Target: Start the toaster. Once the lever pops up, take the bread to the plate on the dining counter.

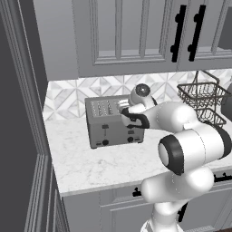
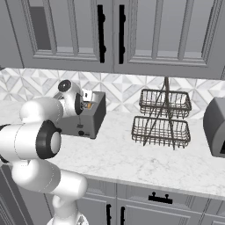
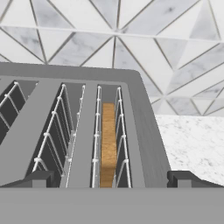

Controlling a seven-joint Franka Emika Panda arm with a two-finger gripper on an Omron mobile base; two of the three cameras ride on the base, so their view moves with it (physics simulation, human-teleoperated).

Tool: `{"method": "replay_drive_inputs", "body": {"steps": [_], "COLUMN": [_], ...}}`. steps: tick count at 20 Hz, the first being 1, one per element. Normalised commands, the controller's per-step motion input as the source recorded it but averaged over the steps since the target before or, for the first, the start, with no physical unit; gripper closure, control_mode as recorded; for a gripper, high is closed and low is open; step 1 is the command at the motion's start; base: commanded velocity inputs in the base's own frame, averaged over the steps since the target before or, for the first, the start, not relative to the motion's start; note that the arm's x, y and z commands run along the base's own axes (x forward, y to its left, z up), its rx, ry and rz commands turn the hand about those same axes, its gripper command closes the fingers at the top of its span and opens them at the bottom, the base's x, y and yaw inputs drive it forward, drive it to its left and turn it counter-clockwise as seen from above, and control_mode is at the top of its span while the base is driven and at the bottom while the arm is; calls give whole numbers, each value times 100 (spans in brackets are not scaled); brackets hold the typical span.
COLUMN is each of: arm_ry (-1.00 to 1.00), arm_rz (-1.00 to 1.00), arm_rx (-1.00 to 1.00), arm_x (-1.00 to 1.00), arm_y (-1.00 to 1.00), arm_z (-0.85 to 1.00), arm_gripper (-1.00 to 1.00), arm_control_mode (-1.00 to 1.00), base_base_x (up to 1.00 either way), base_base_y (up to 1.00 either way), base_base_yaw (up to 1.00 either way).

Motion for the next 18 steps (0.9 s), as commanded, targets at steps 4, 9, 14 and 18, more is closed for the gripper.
{"method": "replay_drive_inputs", "body": {"steps": [4, 9, 14, 18], "arm_ry": [0, 0, 0, 0], "arm_rz": [0, 0, 0, 0], "arm_rx": [0, 0, 0, 0], "arm_x": [0, 0, 0, 0], "arm_y": [0, 0, 0, 0], "arm_z": [0, 0, 0, 0], "arm_gripper": [-100, -100, -100, -100], "arm_control_mode": [-100, -100, -100, -100], "base_base_x": [0, 0, 0, 0], "base_base_y": [0, 0, 0, 0], "base_base_yaw": [0, 0, 0, 0]}}
